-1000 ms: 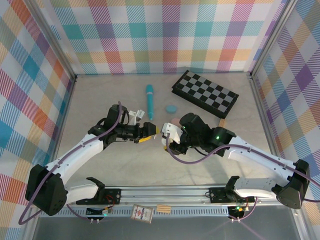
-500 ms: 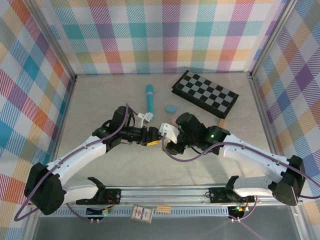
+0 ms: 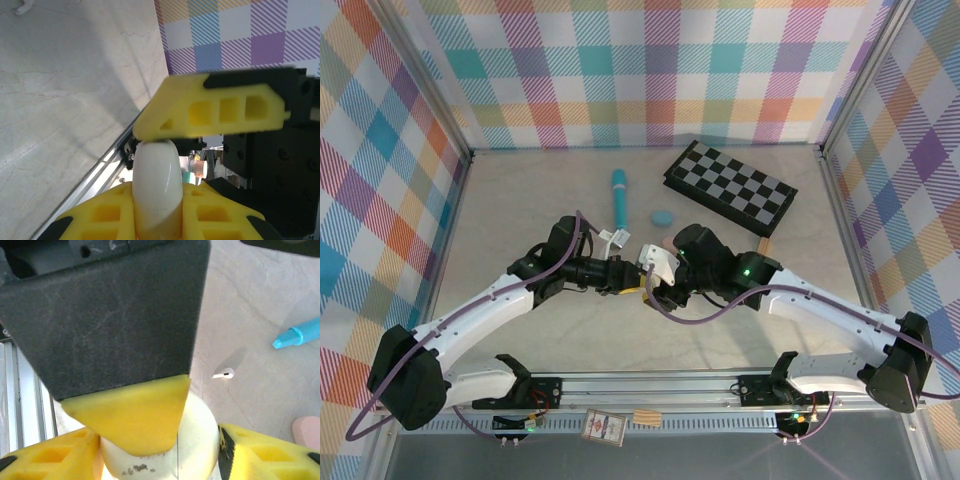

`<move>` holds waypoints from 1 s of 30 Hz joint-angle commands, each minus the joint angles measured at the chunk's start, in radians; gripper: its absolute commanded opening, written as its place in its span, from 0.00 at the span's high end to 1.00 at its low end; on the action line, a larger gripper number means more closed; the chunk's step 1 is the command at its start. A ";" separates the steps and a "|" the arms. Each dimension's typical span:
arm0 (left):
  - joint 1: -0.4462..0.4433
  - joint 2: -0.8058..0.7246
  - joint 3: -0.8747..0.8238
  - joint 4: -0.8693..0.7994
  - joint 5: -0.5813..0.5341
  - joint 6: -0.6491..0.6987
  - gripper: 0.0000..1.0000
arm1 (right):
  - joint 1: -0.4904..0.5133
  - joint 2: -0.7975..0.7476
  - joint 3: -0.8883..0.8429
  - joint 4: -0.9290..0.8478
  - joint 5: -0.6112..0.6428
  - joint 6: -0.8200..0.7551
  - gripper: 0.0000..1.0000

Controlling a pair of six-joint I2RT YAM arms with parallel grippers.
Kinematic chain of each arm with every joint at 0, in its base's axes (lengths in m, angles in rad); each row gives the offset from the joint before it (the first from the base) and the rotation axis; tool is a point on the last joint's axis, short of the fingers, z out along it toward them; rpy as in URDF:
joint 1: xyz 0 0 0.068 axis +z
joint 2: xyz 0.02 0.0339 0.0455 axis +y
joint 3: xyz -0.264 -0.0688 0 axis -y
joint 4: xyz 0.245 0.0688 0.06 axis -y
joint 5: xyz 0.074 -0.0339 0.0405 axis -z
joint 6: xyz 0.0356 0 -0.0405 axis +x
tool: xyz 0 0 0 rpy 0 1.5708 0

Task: Insert the wireless bluetooth earbuds into the charging case

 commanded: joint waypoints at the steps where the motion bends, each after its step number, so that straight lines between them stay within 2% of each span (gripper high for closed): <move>1: -0.012 -0.053 0.002 0.042 -0.023 0.102 0.88 | -0.022 -0.067 -0.013 0.038 -0.052 0.035 0.28; 2: -0.012 -0.071 -0.003 0.057 -0.043 0.134 0.88 | -0.037 -0.089 -0.020 0.039 -0.092 0.045 0.20; 4: -0.012 -0.119 -0.034 0.134 -0.094 0.172 0.89 | -0.097 -0.150 -0.046 0.062 -0.222 0.092 0.13; 5: -0.012 -0.135 -0.053 0.195 -0.101 0.174 0.94 | -0.130 -0.177 -0.059 0.075 -0.297 0.119 0.12; 9: -0.014 -0.187 -0.151 0.526 -0.150 0.176 0.98 | -0.283 -0.268 -0.119 0.186 -0.522 0.312 0.10; 12: -0.014 -0.187 -0.207 0.726 -0.170 0.210 1.00 | -0.377 -0.298 -0.171 0.339 -0.652 0.487 0.11; 14: -0.014 -0.166 -0.225 0.813 -0.161 0.241 1.00 | -0.401 -0.293 -0.202 0.467 -0.723 0.600 0.13; 17: -0.017 -0.131 -0.256 0.994 -0.119 0.263 1.00 | -0.402 -0.268 -0.217 0.600 -0.782 0.697 0.17; 20: -0.019 -0.094 -0.285 1.176 -0.079 0.264 0.98 | -0.401 -0.243 -0.209 0.639 -0.801 0.703 0.24; 26: -0.028 -0.057 -0.279 1.235 -0.013 0.270 0.98 | -0.380 -0.197 -0.150 0.562 -0.776 0.576 0.45; 30: -0.035 -0.046 -0.267 1.229 0.011 0.272 0.97 | -0.350 -0.151 -0.106 0.518 -0.767 0.505 0.47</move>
